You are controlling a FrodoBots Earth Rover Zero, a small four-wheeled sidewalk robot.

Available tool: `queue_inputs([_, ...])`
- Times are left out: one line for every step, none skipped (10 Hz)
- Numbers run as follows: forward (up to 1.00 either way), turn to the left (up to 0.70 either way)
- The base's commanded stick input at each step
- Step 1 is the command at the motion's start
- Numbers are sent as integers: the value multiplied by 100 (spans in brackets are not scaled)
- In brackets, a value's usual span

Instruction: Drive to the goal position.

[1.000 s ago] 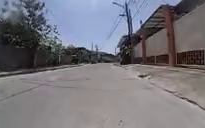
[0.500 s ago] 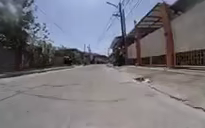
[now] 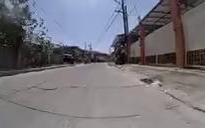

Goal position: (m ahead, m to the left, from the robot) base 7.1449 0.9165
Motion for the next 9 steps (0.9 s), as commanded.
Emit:
queue_inputs([100, 1])
queue_inputs([100, 1])
queue_inputs([100, 1])
queue_inputs([100, 1])
queue_inputs([100, 1])
queue_inputs([100, -20])
queue_inputs([100, -39])
queue_inputs([100, -39])
queue_inputs([100, -39])
